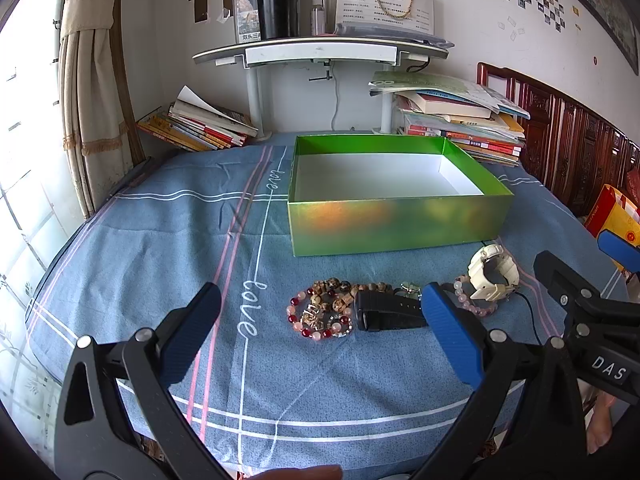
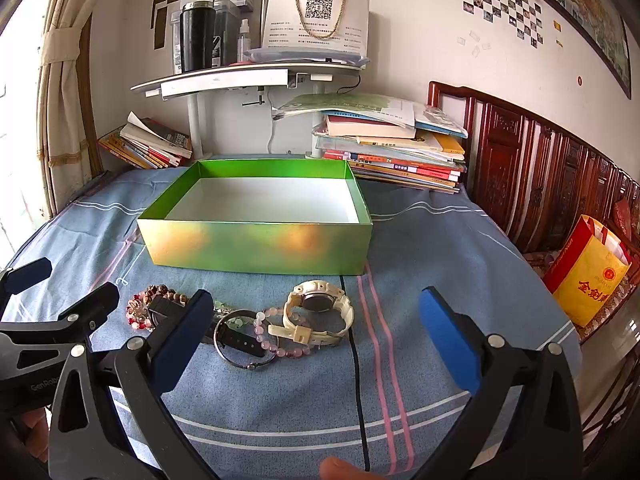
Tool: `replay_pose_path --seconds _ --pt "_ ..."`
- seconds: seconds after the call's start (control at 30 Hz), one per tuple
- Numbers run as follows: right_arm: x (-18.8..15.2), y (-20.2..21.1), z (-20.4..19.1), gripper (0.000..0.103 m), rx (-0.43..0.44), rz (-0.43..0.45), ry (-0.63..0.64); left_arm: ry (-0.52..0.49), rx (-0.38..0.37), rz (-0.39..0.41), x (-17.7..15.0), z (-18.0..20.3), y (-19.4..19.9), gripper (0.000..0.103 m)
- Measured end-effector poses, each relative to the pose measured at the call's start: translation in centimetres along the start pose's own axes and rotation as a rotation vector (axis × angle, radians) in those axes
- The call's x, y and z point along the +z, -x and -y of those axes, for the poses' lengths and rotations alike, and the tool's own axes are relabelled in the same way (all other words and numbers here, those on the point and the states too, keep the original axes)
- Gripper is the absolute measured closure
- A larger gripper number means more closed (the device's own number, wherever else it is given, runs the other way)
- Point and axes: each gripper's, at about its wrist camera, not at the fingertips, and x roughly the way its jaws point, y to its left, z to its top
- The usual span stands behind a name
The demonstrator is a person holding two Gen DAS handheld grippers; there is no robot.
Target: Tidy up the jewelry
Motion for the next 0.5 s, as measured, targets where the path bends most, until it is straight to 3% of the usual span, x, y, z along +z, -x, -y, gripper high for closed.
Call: replay_pose_path --seconds 0.5 --pt "0.01 -0.02 0.03 0.002 0.000 -0.002 -0.002 0.001 0.000 -0.005 -0.04 -0.01 -0.09 0.004"
